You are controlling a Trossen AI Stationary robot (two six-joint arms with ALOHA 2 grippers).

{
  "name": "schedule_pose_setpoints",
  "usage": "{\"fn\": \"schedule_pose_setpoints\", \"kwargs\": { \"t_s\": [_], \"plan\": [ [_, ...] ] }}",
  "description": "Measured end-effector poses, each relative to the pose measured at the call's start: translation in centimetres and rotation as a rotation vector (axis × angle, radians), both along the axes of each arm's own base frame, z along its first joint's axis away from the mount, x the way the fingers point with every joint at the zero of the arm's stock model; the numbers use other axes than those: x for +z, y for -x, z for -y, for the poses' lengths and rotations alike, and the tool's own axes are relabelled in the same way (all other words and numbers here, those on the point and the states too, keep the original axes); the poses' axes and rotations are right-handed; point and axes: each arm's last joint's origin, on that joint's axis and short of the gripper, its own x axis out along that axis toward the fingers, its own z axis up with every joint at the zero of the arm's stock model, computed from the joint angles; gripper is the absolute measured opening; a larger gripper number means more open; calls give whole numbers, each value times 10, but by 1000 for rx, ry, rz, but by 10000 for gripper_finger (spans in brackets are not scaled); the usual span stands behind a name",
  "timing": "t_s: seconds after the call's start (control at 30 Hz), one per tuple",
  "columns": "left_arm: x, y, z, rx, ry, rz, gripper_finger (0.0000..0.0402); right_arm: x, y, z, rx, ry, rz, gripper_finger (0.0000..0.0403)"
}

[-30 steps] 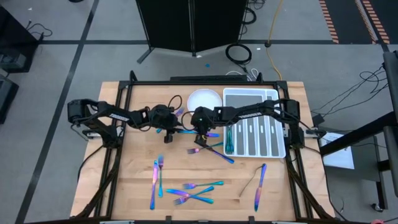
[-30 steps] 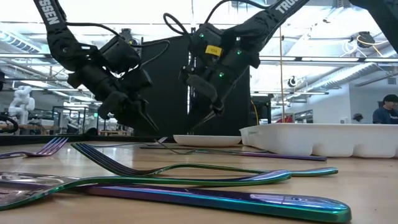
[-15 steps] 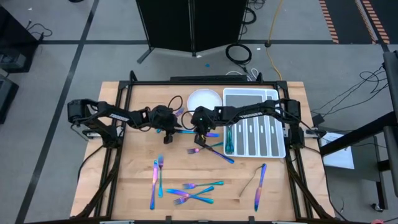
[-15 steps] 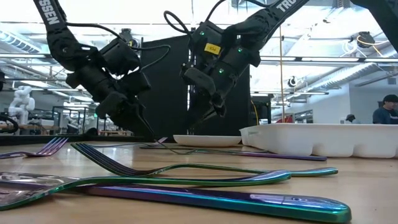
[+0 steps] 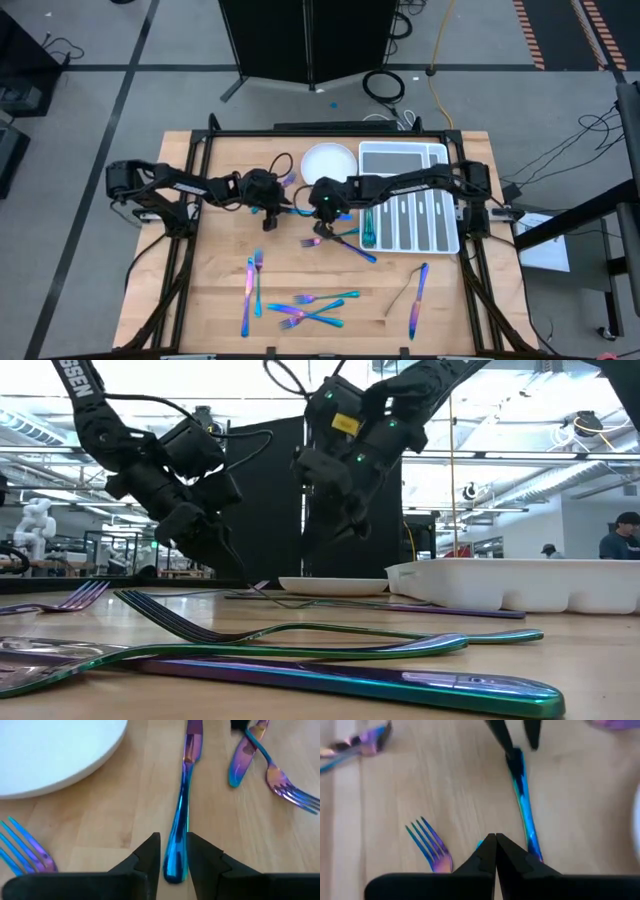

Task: Sort silverware
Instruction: Put the purple knife on the white silverware tray

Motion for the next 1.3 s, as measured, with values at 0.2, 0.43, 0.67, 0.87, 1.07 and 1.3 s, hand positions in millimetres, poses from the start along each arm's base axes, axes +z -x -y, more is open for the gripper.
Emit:
{"fn": "schedule_pose_setpoints", "kwargs": {
  "t_s": [0.2, 0.43, 0.67, 0.87, 1.07, 1.3],
  "plan": [
    [5, 7, 2, 16, 33, -46, 11, 3, 41, 11, -110, -29, 124, 0],
    [15, 13, 3, 57, 29, -46, 3, 4, 68, 7, -118, -71, 320, 0],
    [5, 12, 2, 62, 5, -90, 1, -12, 60, 11, -128, -67, 320, 0],
    [-1, 9, 2, 35, 31, -94, 1, -26, 55, 11, -125, -109, 315, 0],
    [0, 6, 1, 34, 23, -63, 0, -27, 55, 11, -125, -110, 309, 0],
    [-2, 8, 2, 35, 31, -91, 0, -27, 55, 10, -124, -110, 309, 0]
  ]
}}
